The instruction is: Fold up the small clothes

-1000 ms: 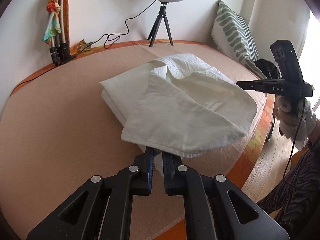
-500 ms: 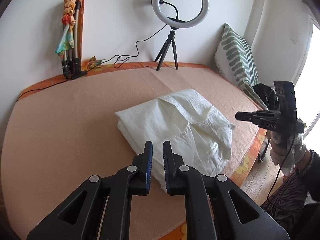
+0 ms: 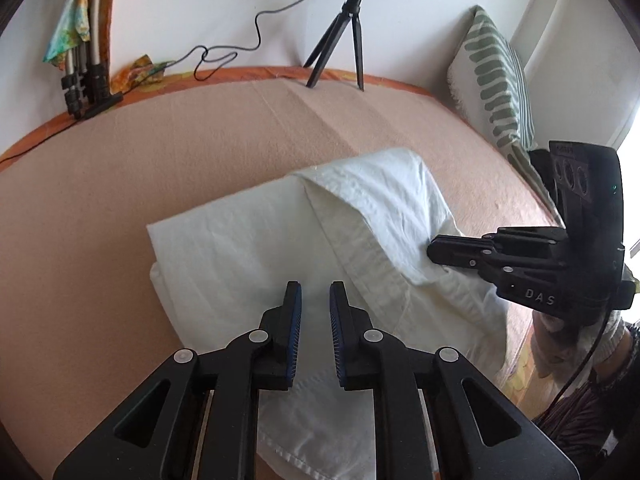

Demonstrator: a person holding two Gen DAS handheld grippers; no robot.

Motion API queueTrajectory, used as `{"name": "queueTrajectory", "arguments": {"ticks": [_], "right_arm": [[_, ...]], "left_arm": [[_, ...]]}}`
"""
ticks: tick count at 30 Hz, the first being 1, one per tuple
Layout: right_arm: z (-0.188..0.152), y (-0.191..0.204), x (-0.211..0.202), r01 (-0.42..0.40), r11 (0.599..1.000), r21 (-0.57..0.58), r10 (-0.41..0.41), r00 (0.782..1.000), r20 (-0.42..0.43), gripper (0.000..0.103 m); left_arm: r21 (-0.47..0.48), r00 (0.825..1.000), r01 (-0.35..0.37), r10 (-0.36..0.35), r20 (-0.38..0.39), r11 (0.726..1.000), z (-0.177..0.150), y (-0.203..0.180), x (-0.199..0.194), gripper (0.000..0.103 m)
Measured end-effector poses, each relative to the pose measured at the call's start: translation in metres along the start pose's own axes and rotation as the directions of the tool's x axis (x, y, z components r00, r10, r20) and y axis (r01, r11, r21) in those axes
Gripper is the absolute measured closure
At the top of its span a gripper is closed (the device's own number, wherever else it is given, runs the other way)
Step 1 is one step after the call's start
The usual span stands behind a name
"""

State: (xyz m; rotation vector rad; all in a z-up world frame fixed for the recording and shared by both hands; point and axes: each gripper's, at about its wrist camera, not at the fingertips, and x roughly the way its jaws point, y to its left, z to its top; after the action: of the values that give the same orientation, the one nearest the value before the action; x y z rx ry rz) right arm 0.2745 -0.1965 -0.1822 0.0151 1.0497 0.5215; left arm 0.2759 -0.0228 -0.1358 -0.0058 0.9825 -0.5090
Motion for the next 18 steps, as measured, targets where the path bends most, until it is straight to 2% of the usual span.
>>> {"name": "queueTrajectory", "arguments": {"ticks": [3,7,11,12,14,15,18], "right_arm": [[-0.014,0.005,0.003,0.01,0.999,-0.053,-0.011,1.0,-0.019,0.096],[-0.012,-0.003,-0.011,-0.067,0.997,-0.03,0.066,0.997,-0.032,0.096],[0.003,-0.015,-0.037,-0.143,0.99,-0.013,0.144,0.989,0.04,0.094],[0.009,-0.021,-0.043,-0.157,0.988,0.005,0.156,0.986,0.063,0.091],[0.019,-0.035,-0.055,-0.172,0.983,0.06,0.164,0.98,0.115,0.058],[0.025,-0.044,-0.058,-0.185,0.979,0.09,0.171,0.975,0.144,0.052],[0.038,-0.07,-0.062,-0.238,0.958,0.158,0.212,0.963,0.167,0.052]], "left_arm": [[0.028,1.0,0.01,-0.011,0.011,1.0,-0.021,0.004,0.0,0.09],[0.016,1.0,0.018,-0.018,-0.009,1.0,-0.023,0.013,-0.016,0.09],[0.018,0.999,-0.003,0.002,0.049,1.0,-0.013,0.009,-0.034,0.09],[0.028,0.998,0.003,-0.005,0.07,1.0,-0.009,0.004,-0.039,0.09],[0.041,0.994,0.028,-0.032,0.109,0.999,0.003,-0.008,-0.045,0.09],[0.059,0.991,0.047,-0.054,0.121,0.997,0.009,-0.018,-0.047,0.09],[0.132,0.986,0.089,-0.106,0.125,0.987,0.026,-0.049,-0.041,0.09]]}}
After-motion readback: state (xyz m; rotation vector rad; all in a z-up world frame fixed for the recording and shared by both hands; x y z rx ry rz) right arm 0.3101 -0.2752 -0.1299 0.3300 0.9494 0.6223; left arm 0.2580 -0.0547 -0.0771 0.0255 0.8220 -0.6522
